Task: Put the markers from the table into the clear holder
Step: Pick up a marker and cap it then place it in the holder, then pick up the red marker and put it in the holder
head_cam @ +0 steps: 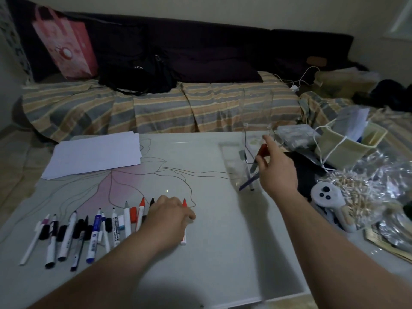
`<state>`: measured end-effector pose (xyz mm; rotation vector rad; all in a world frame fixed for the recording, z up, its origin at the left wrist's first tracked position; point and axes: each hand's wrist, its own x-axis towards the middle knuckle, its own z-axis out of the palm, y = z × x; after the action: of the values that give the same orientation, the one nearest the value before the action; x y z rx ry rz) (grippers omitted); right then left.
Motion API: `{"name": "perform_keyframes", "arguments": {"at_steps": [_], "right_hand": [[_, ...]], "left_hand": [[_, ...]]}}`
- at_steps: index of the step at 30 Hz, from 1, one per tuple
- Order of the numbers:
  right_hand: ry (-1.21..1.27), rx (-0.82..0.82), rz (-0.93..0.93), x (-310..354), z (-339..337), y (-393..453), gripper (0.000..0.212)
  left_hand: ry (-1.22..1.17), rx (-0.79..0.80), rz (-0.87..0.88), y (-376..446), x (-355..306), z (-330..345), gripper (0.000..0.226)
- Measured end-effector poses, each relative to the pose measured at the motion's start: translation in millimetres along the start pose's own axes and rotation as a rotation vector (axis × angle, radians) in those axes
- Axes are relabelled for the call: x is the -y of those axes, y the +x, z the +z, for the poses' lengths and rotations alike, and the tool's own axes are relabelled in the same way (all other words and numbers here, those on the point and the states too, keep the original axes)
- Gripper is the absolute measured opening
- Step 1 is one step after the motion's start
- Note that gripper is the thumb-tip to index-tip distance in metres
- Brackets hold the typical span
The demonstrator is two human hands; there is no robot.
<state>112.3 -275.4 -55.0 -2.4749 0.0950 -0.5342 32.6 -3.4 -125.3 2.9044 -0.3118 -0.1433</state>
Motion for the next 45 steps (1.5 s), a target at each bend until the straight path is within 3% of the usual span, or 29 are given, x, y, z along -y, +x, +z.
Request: {"name": "perform_keyframes", "arguments": {"at_steps": [2,6,9,12,14,18,21,26,31,35,38,41,45], "right_hand": [[-0.154,0.060,-0.014,-4.0,5.6,2.2,0.051],[-0.232,0.219,-0.059,-7.5,12.5,3.0,0.047],[-0.215,0.095,-0.088,-3.0,12.6,-6.1,0.051],[-0.185,0.046,-0.183,18.0,22.6,-22.5,0.040],[-0.170,0.237,-0.259,34.0,36.8,-35.1,0.035],[-0.160,0.807,-0.337,62.2,71.8,-80.3,0.034],[-0.173,0.959,-0.395,70.0,83.9,-99.3,0.036],[-0.318,0.926,-0.336,64.3,88.8,-101.4,0.024],[-0.455,0.842,-0.184,54.7,85.5,-99.7,0.041],[-0.400,0.786,-0.092,51.2,77.3,-94.6,0.035],[-0.327,0.823,0.026,45.9,71.4,-86.1,0.038],[-0.326,0.829,0.049,36.8,66.6,-78.4,0.028],[-0.281,0.840,0.089,31.7,60.8,-75.5,0.022]], "left_hand": [[0.067,0.036,0.044,-0.7,-2.4,8.2,0.038],[0.029,0.031,0.070,0.6,-5.1,19.5,0.036],[-0.009,0.025,0.044,0.8,-2.1,14.2,0.039],[-0.003,-0.112,-0.060,5.2,9.4,-5.6,0.040],[-0.039,-0.158,-0.145,10.6,17.3,-18.8,0.043],[-0.040,-0.155,-0.234,5.9,31.1,-23.4,0.030],[0.012,-0.071,-0.216,0.8,29.5,-18.9,0.027],[0.119,-0.034,-0.185,-3.1,20.1,-13.4,0.039],[0.146,-0.041,-0.139,-3.8,12.9,-6.5,0.042],[0.131,-0.002,-0.004,-7.7,-0.2,-1.3,0.036],[0.129,0.009,0.018,-11.9,-10.5,3.3,0.033],[0.137,0.026,0.031,-11.6,-9.9,10.1,0.039],[0.213,-0.014,0.105,-13.3,-14.0,18.8,0.016]]}}
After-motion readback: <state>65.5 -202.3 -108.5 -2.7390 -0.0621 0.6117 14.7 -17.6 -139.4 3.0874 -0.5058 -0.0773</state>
